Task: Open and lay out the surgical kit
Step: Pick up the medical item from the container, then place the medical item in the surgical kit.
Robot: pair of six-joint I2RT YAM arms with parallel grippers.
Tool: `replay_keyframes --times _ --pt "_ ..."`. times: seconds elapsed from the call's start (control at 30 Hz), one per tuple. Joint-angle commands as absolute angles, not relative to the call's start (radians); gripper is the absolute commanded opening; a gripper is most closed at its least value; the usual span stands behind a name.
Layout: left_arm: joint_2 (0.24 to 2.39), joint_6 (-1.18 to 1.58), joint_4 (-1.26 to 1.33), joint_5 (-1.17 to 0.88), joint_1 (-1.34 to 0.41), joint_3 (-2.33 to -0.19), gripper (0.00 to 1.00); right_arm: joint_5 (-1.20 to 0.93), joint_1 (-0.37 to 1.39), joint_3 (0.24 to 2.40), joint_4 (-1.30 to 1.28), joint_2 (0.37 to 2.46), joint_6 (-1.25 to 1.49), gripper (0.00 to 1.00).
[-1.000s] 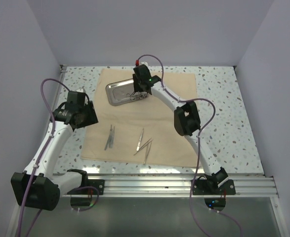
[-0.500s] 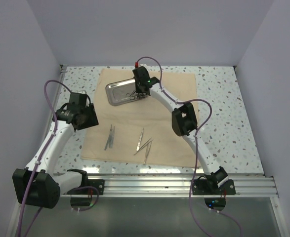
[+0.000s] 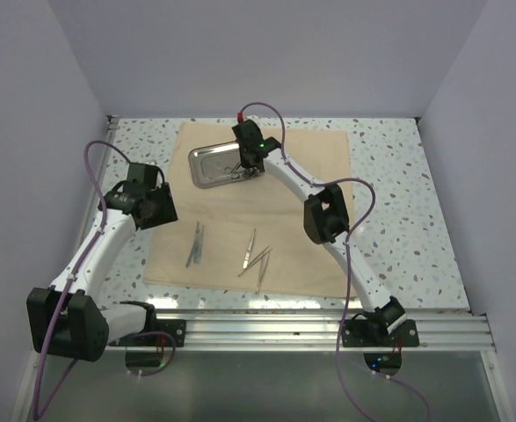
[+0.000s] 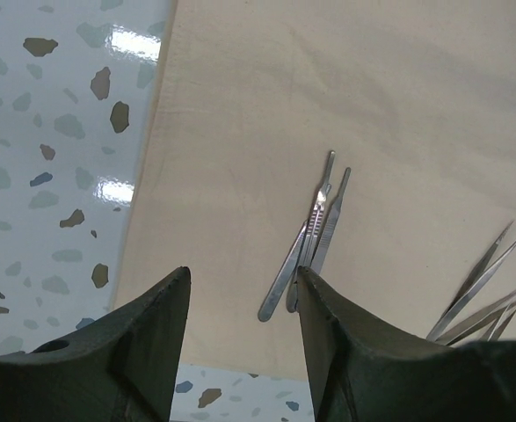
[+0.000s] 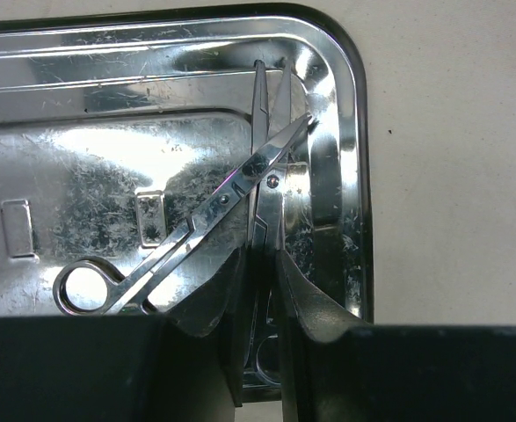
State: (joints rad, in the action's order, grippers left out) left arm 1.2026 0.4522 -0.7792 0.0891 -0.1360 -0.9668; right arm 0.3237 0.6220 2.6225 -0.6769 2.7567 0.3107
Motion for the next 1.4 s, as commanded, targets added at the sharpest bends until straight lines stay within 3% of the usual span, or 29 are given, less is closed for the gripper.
replay_keyframes --times 0.0,0.53,0.77,1.0,1.13,1.37 --pt "1.21 0.434 -0.729 0.078 -0.137 -0.96 0.56 0.313 0.634 2.586 -0.813 2.77 0.291 0.0" --pt "1.215 0.448 -0.738 0.067 -0.138 -0.994 0.54 0.337 0.6 2.635 -0.704 2.528 0.282 0.0" --pt "1.184 0.453 -0.756 0.072 -0.141 -1.008 0.54 0.334 0.594 2.556 -0.687 2.447 0.291 0.0" --pt "1.166 0.449 -0.767 0.078 -0.143 -1.012 0.54 0.357 0.592 2.249 -0.626 2.209 0.299 0.0" --pt "1.186 0.436 -0.758 0.075 -0.144 -1.032 0.54 0.354 0.594 1.802 -0.516 1.95 0.346 0.0" --pt "1.281 0.393 -0.738 0.084 -0.147 -1.115 0.54 0.351 0.594 1.24 -0.466 1.547 0.466 0.0"
